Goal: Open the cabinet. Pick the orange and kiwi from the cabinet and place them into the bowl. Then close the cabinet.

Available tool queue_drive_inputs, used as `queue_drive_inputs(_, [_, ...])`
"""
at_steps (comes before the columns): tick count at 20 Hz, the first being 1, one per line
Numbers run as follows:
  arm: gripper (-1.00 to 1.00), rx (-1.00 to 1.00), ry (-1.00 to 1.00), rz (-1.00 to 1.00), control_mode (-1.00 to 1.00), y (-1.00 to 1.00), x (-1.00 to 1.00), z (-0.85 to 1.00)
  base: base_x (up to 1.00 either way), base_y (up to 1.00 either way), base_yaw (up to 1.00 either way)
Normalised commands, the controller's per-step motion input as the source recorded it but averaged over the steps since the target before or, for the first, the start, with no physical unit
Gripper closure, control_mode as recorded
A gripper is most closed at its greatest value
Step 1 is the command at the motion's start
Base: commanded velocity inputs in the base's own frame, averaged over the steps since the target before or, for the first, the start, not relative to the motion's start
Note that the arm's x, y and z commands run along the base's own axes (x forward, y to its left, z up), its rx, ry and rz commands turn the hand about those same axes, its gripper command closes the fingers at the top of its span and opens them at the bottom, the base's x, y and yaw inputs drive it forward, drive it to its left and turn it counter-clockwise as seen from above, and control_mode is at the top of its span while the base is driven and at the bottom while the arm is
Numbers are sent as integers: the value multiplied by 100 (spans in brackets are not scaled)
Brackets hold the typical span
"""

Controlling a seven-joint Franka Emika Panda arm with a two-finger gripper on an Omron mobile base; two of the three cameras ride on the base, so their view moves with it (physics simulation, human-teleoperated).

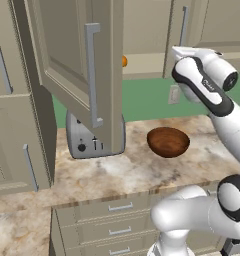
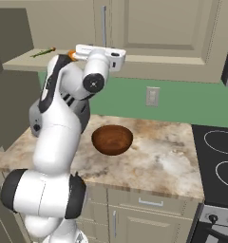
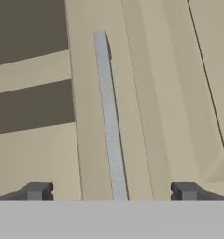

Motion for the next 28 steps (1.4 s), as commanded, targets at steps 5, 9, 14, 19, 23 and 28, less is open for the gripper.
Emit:
queue_drive_inputs(5, [-100,0,0,0,-100,-20,44,-2,0,0,0])
queue_drive_inputs(9, [-100,0,0,0,-100,-4,66,-9,0,0,0])
queue_drive_inputs(14, [-100,0,0,0,-100,-1,73,-14,0,0,0])
queue_drive_inputs(19, [100,-5,0,-2,-100,12,74,-27,0,0,0])
queue_drive_inputs(23, [100,-1,0,-1,-100,4,21,-4,0,0,0])
queue_drive_inputs(28, [100,0,0,0,-100,0,0,0,0,0,0])
